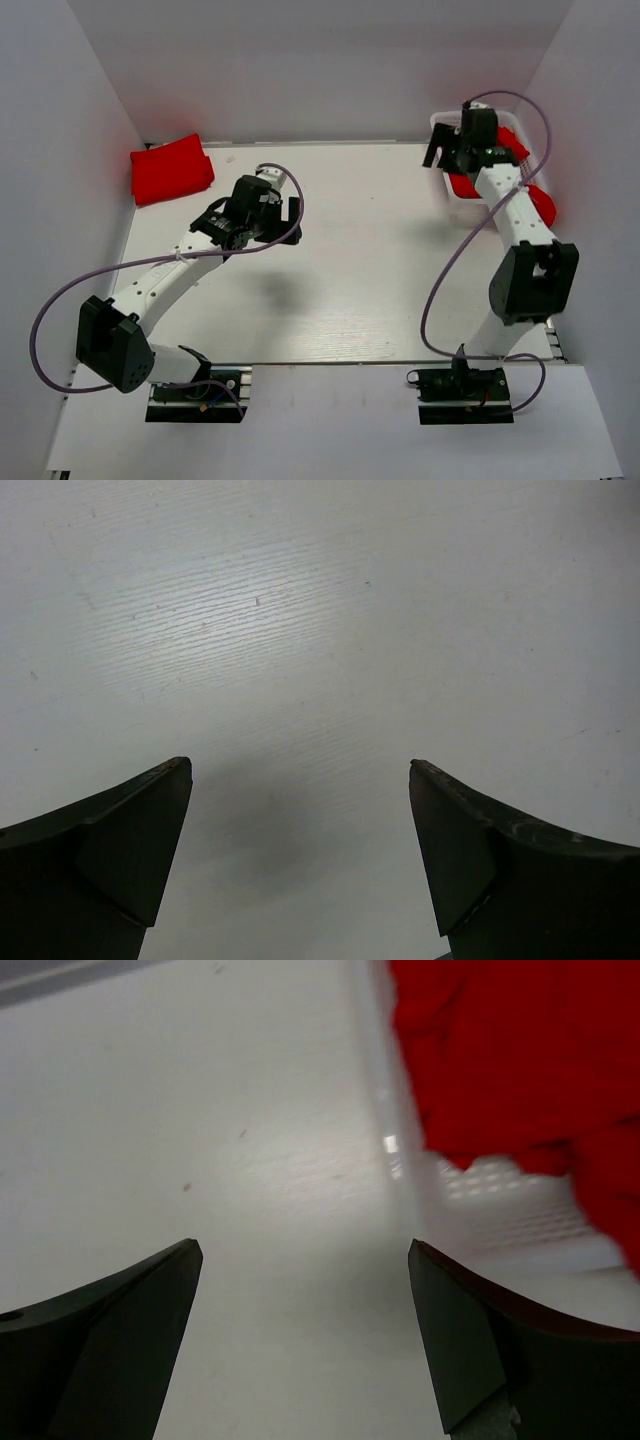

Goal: Fold and stack the t-shirts
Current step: Grab crumpled tshirt from bin with the right arm

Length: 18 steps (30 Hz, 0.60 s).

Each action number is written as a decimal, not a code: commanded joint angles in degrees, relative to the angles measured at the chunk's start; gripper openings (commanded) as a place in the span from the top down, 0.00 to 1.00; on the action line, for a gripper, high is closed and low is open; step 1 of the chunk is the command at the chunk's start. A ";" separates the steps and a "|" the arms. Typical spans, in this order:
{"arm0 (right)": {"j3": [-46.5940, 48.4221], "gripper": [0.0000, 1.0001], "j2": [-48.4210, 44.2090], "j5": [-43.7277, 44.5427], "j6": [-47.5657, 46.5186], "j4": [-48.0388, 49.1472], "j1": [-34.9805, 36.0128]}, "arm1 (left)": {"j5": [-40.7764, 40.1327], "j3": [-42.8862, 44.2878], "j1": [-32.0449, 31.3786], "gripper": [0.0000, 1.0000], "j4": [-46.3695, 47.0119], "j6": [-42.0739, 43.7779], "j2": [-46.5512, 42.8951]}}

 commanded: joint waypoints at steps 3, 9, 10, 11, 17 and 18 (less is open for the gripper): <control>22.38 0.10 13.02 10.09 -7.53 -16.44 -8.15 | 1.70 5.19 0.76 0.00 1.05 1.93 2.77; 40.27 0.10 28.32 9.93 -10.54 -14.26 -13.18 | 1.16 9.86 0.77 0.00 0.35 3.87 7.09; 40.80 0.10 30.50 9.23 -10.81 -11.03 -13.96 | 0.56 10.65 0.77 0.00 -0.17 3.87 8.40; 40.81 0.10 32.96 7.83 -11.68 -6.04 -14.15 | 0.55 10.65 0.77 0.00 -0.18 3.87 9.02; 39.40 0.17 39.65 5.88 -12.66 9.19 -15.29 | 3.88 11.71 0.77 0.00 1.92 5.98 12.71; 39.84 0.19 40.27 5.01 -12.22 11.30 -15.46 | 4.58 11.71 0.77 0.00 1.93 5.98 12.72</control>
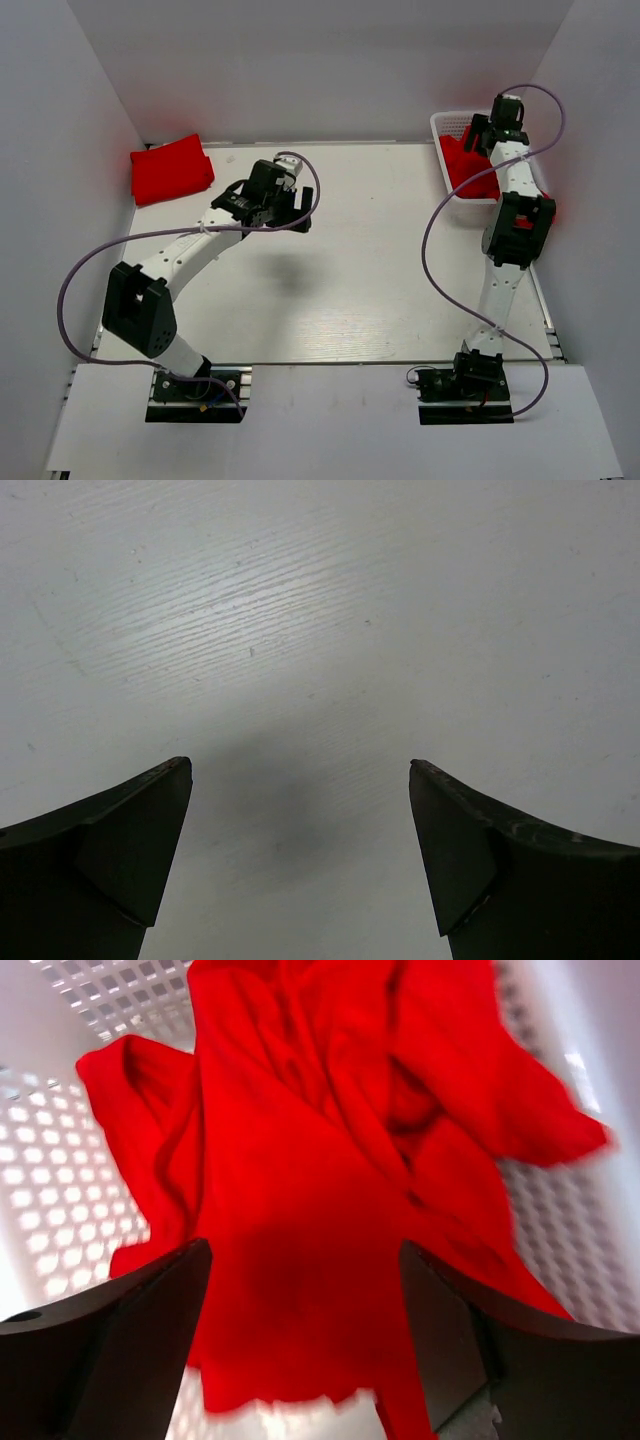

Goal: Fold and stack the t-shirts
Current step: Grab crumpled tshirt from bin with the right arm

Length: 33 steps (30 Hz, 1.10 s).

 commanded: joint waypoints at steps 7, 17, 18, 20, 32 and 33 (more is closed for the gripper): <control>3.61 0.41 6.82 -5.88 1.92 14.24 -1.70 | 2.56 3.46 0.31 0.00 1.93 1.54 4.16; 1.59 1.00 1.92 -8.07 1.57 17.22 -1.88 | 1.51 5.04 0.31 0.00 1.32 2.07 5.31; 1.24 1.00 1.12 -8.34 1.22 17.41 -2.05 | 1.50 5.04 0.31 0.00 1.32 2.07 5.31; 1.59 1.00 -2.57 -8.52 0.78 18.37 -1.88 | 1.50 5.04 0.31 0.00 1.32 2.07 4.62; 2.38 1.00 -20.15 -8.60 -2.21 20.57 -2.14 | 0.89 1.26 0.31 0.00 4.39 2.07 -1.71; 2.90 1.00 -20.68 -9.13 -2.12 20.75 -2.05 | 0.89 0.74 0.31 0.00 4.39 2.07 -1.72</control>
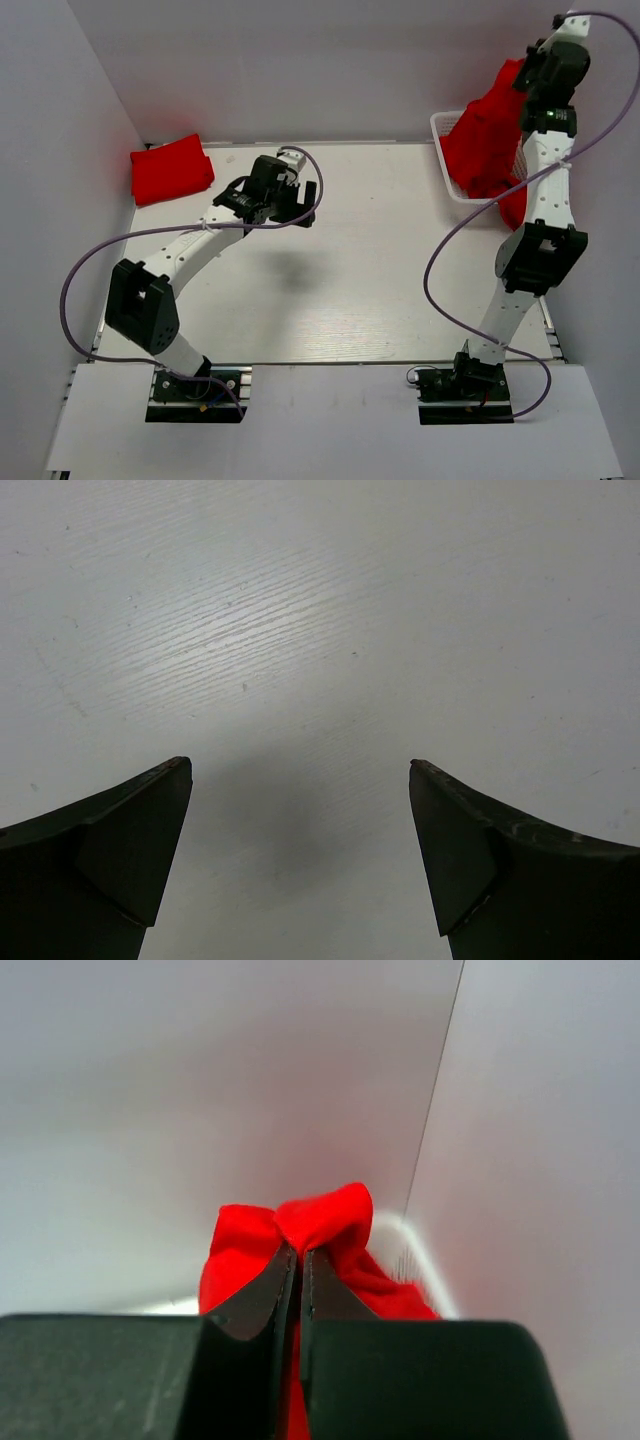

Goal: Fold and stack the t-shirts
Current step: Move the tshirt to the center of the board

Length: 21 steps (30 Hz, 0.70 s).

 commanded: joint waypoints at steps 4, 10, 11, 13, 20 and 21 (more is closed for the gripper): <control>6.26 1.00 -5.66 -3.43 -0.62 6.09 -0.11 | -0.80 -2.02 0.31 0.00 1.42 -0.07 -6.53; 8.12 1.00 -9.26 -8.70 2.81 9.08 -0.02 | -0.80 -4.83 0.31 0.00 3.44 -0.60 -10.14; 8.29 1.00 -9.61 -9.23 4.47 11.69 -0.02 | -0.80 -5.62 0.31 0.00 3.44 -0.60 -10.66; 10.04 1.00 -10.41 -10.90 5.97 12.85 -0.02 | -0.80 -6.24 0.31 0.00 3.97 -0.60 -11.64; 10.76 1.00 -14.01 -25.29 17.47 17.07 0.51 | -2.46 -8.44 0.31 0.00 4.50 -0.60 -15.93; 10.41 1.00 -14.97 -26.28 19.49 17.60 0.68 | -2.47 -9.14 0.31 0.00 4.50 -1.12 -16.46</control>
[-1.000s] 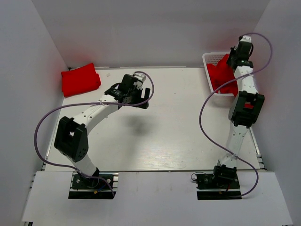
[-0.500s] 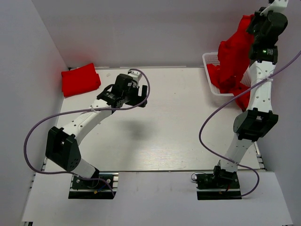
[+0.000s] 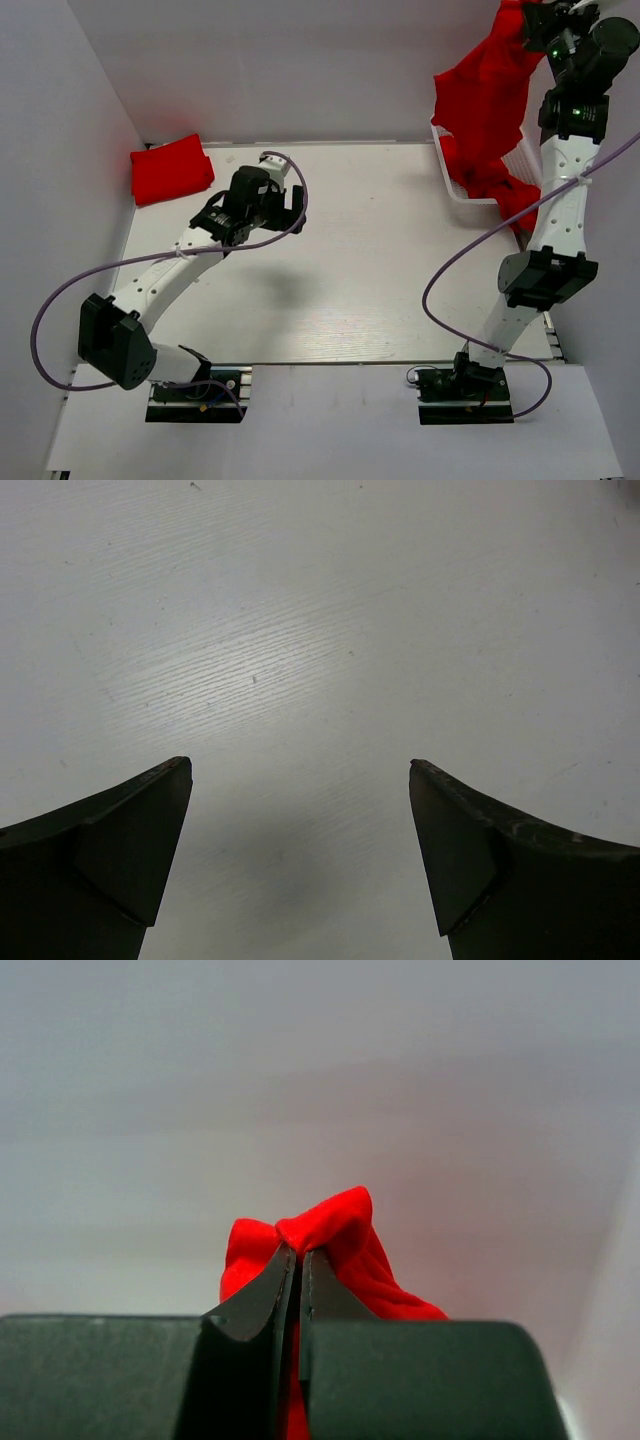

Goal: Fold and stack the t-shirts
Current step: Move the tshirt to the center of the board

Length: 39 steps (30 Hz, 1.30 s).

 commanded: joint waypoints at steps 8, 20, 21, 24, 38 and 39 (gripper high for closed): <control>1.77 1.00 -7.05 -20.49 12.33 8.23 6.37 | -2.38 0.32 0.31 0.00 -5.73 -4.60 -8.82; -16.59 1.00 -13.28 -27.44 0.20 2.76 26.93 | -13.98 1.46 0.31 0.00 -20.59 -12.68 -15.41; -22.35 1.00 -15.29 -27.09 0.11 3.81 28.25 | -13.99 1.46 0.31 0.00 -21.30 -12.69 -16.63; -38.37 1.00 -19.42 -22.72 -0.50 11.20 30.80 | -13.46 0.15 0.31 0.00 -21.30 -12.69 -18.92; -59.14 0.10 -1.69 -5.74 -1.30 -1.18 42.23 | -9.60 0.67 0.31 0.00 -22.45 -16.99 -13.84; -60.19 0.10 -2.04 -2.86 -0.34 -1.01 42.23 | -8.98 0.67 0.31 0.00 -22.45 -17.52 -12.79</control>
